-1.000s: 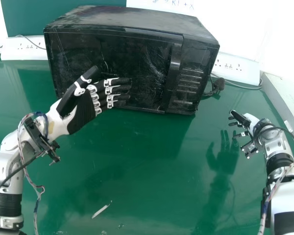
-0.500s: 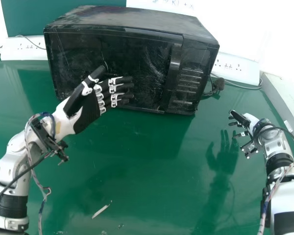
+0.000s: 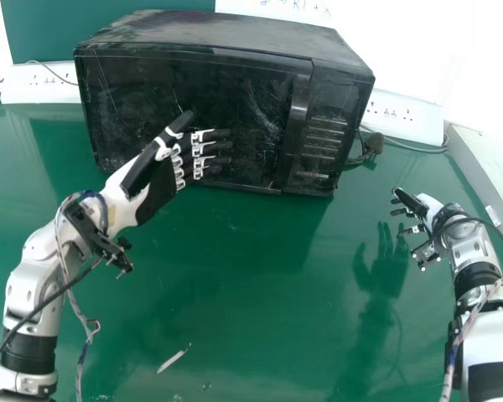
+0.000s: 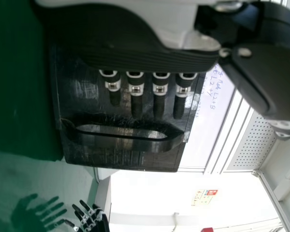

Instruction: Open the door of oven

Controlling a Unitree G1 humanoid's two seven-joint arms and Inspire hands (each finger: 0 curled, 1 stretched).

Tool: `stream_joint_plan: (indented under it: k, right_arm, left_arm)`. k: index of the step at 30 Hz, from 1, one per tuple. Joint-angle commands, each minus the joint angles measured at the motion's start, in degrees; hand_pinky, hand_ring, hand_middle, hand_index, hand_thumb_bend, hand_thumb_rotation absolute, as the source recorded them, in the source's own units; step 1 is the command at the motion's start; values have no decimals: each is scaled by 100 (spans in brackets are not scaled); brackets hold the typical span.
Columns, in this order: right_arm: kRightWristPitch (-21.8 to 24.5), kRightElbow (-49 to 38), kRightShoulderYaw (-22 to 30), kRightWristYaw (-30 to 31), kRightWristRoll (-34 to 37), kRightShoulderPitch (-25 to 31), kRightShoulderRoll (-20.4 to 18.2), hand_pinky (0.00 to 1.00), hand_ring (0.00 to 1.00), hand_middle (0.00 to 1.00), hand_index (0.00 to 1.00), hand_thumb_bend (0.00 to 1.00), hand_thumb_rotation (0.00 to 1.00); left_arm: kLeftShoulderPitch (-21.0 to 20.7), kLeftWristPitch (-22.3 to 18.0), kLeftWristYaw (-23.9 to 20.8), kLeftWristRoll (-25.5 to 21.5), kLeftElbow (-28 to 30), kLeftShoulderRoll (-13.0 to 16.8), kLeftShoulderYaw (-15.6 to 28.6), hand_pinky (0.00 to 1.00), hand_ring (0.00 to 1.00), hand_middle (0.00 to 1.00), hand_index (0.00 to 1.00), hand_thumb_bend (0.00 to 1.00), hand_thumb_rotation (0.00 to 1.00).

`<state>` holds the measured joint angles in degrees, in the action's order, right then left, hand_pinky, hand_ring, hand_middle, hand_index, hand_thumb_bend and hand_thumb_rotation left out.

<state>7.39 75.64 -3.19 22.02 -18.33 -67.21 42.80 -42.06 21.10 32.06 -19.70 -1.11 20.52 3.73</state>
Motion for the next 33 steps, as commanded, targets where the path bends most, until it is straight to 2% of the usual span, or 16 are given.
stream_joint_plan:
  k: [1, 4, 8, 10, 14, 20, 27, 33]
  right_arm:
    - [167, 204, 0, 164, 35, 289, -188, 64, 75, 80, 88, 56, 52]
    - [130, 198, -15, 238, 21, 287, -177, 66, 76, 81, 90, 56, 55]
    - [144, 197, -75, 285, -34, 265, -178, 64, 75, 81, 88, 55, 59]
    - [175, 201, -52, 246, -12, 262, -183, 63, 75, 80, 89, 55, 58]
    - [178, 201, -17, 209, 21, 266, -199, 61, 74, 80, 90, 56, 55]
    - [170, 193, -45, 244, 6, 266, -208, 64, 76, 81, 90, 56, 58]
    - [188, 197, -6, 284, 48, 259, -220, 64, 77, 83, 92, 56, 58]
    - [195, 190, -1, 316, 45, 245, -229, 63, 78, 84, 91, 55, 57]
  left_arm:
    - [-100, -63, -60, 47, 47, -48, -39, 74, 90, 94, 92, 100, 87]
    - [-141, -36, -141, 116, 25, -70, -50, 74, 90, 94, 92, 100, 87]
    - [-212, -28, -220, 120, -51, -118, -26, 64, 84, 93, 92, 100, 87]
    - [-241, -45, -228, 126, -61, -116, -22, 63, 84, 93, 91, 100, 87]
    - [-312, 93, -221, 68, -51, -79, -4, 66, 85, 93, 91, 100, 89]
    - [-447, 391, -190, -56, -89, -59, 52, 71, 86, 94, 90, 100, 89]
    - [-566, 241, -61, 99, -286, -23, -51, 73, 84, 92, 90, 100, 92]
    - [-699, 220, -48, 120, -449, -89, -72, 73, 89, 93, 90, 100, 91]
